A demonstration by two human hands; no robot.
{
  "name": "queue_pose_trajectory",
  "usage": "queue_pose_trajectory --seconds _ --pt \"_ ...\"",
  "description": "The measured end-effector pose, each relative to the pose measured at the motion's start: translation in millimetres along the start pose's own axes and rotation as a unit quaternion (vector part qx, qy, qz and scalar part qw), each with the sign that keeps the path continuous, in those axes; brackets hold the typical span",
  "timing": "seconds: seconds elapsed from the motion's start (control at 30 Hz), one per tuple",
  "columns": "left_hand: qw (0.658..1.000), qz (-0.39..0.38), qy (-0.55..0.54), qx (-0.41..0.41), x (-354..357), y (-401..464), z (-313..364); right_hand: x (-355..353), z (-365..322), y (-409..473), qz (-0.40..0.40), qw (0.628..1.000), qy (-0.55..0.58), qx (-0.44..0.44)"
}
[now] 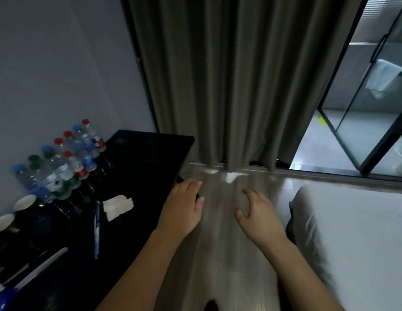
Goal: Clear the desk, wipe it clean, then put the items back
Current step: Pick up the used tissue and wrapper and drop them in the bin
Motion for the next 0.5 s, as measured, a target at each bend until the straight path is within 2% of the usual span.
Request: queue_pose_trajectory --seconds 0.37,0.5 --pt "1.000 0.005 -0.014 -0.008 52 224 -32 -26 13 219 0.023 0.999 -0.036 -0.007" --pt "1.000 -0.009 -0.002 -0.024 71 275 -48 -11 18 286 -0.021 0.999 -0.035 -0.018"
Point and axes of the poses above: each hand's wrist, its own y-axis towards the middle knuckle, its own x-axis out of the palm, z = x × y, the point moved 3 cm from there along y, towards the middle knuckle
